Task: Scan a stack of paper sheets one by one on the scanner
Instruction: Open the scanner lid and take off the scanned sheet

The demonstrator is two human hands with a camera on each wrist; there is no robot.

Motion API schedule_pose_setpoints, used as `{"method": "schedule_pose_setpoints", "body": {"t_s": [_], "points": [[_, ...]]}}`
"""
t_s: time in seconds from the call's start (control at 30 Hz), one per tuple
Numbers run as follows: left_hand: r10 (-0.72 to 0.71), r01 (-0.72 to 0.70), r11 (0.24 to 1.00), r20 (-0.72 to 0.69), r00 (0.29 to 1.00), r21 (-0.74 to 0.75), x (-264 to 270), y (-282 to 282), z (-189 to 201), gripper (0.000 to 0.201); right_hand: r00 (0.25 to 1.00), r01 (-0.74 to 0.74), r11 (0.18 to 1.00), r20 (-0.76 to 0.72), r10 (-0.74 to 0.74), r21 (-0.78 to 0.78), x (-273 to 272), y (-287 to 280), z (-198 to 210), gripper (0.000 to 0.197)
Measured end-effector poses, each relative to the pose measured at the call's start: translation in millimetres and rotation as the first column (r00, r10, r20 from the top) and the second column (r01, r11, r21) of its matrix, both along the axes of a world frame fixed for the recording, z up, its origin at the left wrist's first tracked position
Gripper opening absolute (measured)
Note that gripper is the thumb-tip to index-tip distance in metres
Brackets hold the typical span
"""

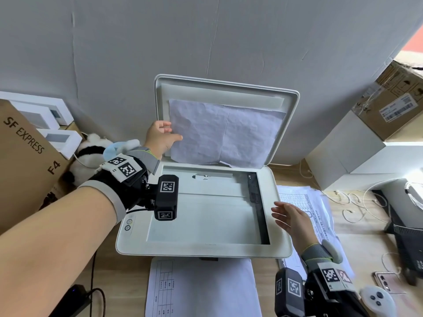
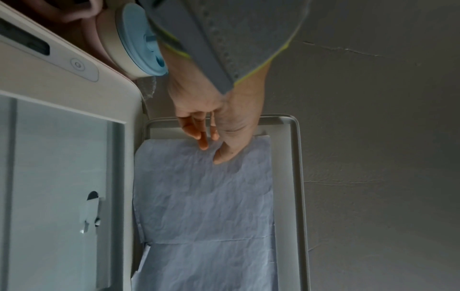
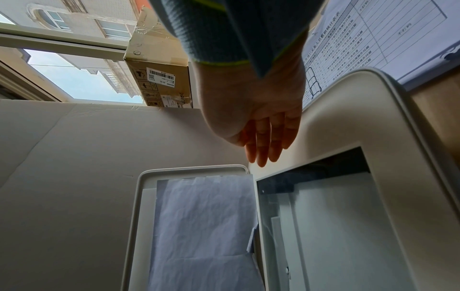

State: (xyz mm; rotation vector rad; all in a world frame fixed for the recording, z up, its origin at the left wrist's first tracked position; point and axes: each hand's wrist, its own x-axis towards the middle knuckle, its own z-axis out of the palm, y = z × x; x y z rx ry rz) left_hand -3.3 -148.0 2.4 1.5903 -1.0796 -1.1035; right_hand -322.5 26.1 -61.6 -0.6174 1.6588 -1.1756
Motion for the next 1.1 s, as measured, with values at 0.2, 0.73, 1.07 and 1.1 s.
{"method": "schedule_pose_setpoints", "body": {"t_s": [0.2,0.73,1.07,1.1], "points": [[0.060,-0.060,0.998,0.062,0.996,-0.014,-7.1,-5.2,0.6,0.055,1.000,0.000,1.000,0.019,0.000,0.001,5.8,-22.8,7.0,0.024],[-0.254,0.261,0.965,-0.177,0.951,0.016,-21.4,15.4,3.2,0.033,0.995,0.088,0.990,-0.043,-0.094,-0.114,-12.6,-128.8,47.1,0.045],[-0.628,0.630,0.776,0.102,0.771,0.015,46.0,83.0,-53.7,0.043,0.961,-0.119,0.976,0.267,0.068,0.180,-15.1,-64.3,10.0,0.068],[-0.627,0.627,0.778,0.118,0.770,0.040,49.4,85.5,-58.8,0.049,0.959,-0.155,0.965,0.267,0.096,0.210,-15.1,-60.7,6.1,0.070]]}}
